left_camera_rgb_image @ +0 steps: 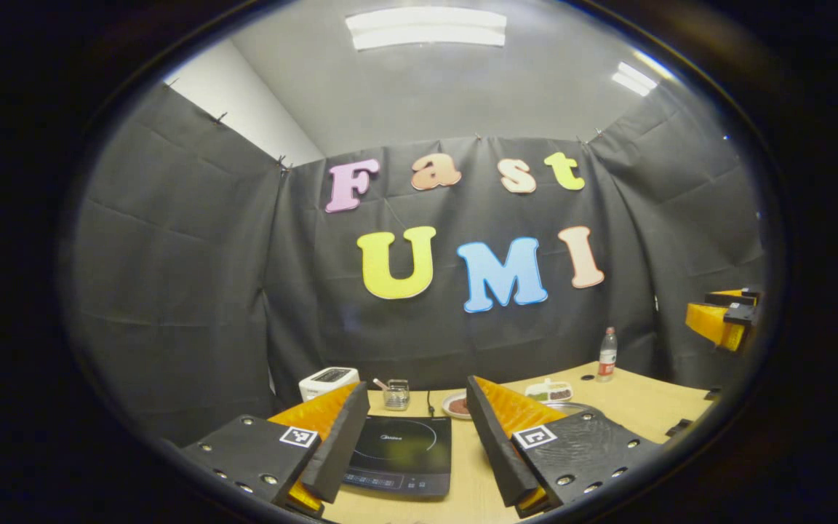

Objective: First push the handle of the pot to place it horizontally, then grasp the pot with both hands and set it on the induction cooktop.

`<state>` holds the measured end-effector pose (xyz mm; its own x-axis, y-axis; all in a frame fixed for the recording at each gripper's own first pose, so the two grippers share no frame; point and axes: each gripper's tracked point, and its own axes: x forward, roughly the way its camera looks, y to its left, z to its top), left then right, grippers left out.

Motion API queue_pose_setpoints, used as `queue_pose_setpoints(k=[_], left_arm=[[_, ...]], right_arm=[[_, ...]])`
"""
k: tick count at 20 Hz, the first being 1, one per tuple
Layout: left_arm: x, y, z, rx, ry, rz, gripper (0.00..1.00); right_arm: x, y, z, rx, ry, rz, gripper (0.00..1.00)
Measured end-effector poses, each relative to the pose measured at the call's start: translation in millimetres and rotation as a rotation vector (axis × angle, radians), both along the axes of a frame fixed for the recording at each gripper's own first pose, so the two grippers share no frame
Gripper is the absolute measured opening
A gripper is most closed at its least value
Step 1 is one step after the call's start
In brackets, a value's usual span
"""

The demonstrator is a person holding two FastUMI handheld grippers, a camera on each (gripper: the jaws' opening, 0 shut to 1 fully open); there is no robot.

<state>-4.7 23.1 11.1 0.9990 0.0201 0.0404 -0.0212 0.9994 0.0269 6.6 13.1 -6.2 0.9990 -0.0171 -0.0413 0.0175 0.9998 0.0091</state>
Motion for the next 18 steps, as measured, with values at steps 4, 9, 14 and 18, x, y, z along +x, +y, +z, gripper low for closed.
queue_pose_setpoints(k=[4, 9, 14, 18], left_arm=[[3, 9, 0, 0.0, -0.005, -0.004, 0.79], [9, 26, -2, -0.003, -0.012, -0.008, 0.79], [17, 49, -5, -0.01, -0.02, -0.01, 0.79], [22, 72, -10, -0.026, -0.026, -0.009, 0.79]], right_arm=[[1, 3, -2, -0.007, 0.013, -0.018, 0.21], [5, 27, -15, -0.009, 0.054, 0.025, 0.0], [12, 57, -33, -0.033, 0.119, 0.087, 0.02], [18, 79, -48, -0.079, 0.151, 0.125, 0.02]])
